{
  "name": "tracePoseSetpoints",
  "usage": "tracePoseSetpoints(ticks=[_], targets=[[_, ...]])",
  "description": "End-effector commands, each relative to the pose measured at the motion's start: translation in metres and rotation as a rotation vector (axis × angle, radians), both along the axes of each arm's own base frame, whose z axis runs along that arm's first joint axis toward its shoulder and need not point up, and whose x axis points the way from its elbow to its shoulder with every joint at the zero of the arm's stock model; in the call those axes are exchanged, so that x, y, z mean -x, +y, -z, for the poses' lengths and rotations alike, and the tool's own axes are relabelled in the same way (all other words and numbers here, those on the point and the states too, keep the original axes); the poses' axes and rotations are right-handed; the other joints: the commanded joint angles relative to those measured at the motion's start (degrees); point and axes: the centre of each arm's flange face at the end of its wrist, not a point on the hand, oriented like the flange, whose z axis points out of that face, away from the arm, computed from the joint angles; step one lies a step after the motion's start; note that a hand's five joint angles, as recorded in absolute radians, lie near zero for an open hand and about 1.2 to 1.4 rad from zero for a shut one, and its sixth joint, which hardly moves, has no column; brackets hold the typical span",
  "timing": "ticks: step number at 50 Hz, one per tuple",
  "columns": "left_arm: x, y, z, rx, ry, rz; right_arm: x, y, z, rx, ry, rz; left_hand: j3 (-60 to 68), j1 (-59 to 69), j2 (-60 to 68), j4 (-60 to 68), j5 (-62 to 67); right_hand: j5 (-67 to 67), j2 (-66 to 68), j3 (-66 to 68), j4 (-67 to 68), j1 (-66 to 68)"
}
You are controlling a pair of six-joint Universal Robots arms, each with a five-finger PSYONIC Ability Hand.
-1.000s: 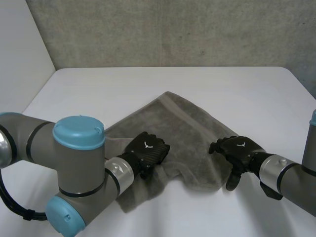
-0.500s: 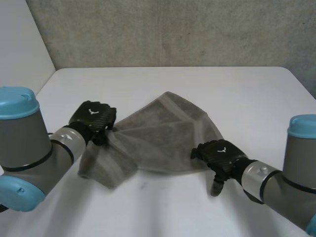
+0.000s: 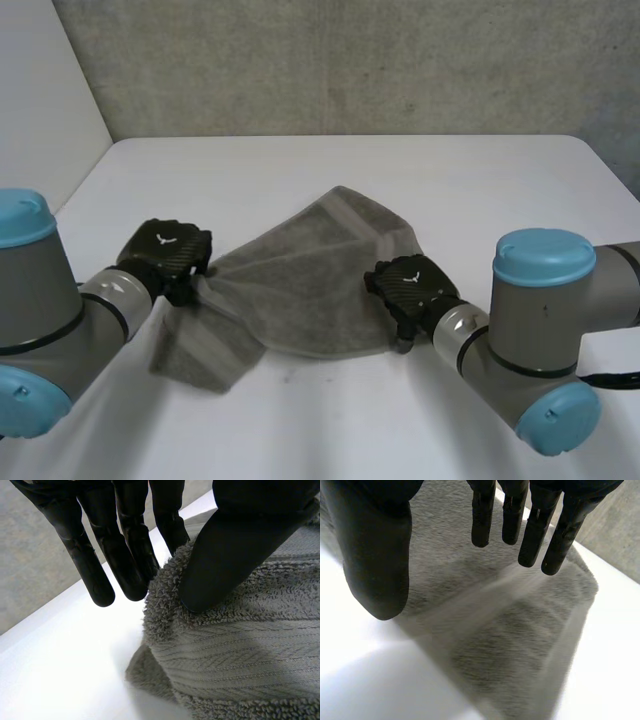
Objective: Fold the towel.
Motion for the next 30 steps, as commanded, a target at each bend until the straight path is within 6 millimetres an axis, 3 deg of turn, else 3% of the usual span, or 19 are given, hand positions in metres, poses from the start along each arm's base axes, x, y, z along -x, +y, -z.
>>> tracePoseSetpoints(ticks=[1, 3, 8, 30], targets=[[-0.013, -0.009, 0.004, -0.014, -0.004, -0.043, 0.021, -0.025, -0.009, 0.028, 0.061, 0.027, 8.1, 8.4, 8.2, 8.1, 8.2, 1.8, 5.8, 3.2, 2.8, 3.0], [-0.013, -0.006, 0.007, -0.025, 0.002, -0.023, 0.032, -0.031, -0.007, 0.01, 0.141, -0.001, 7.5, 7.7, 7.5, 7.5, 7.6, 2.3, 6.3, 3.7, 3.3, 3.5], [-0.01, -0.003, 0.01, -0.028, 0.015, 0.01, 0.038, -0.035, -0.003, -0.003, 0.2, -0.062, 5.6, 5.9, 5.6, 5.6, 5.7, 3.5, 7.5, 4.9, 4.5, 4.7], [-0.007, -0.001, 0.012, -0.023, 0.018, 0.02, 0.035, -0.036, 0.013, -0.011, 0.187, -0.088, 5.1, 5.4, 5.1, 5.1, 5.2, 11.2, 15.2, 12.6, 12.2, 12.5]])
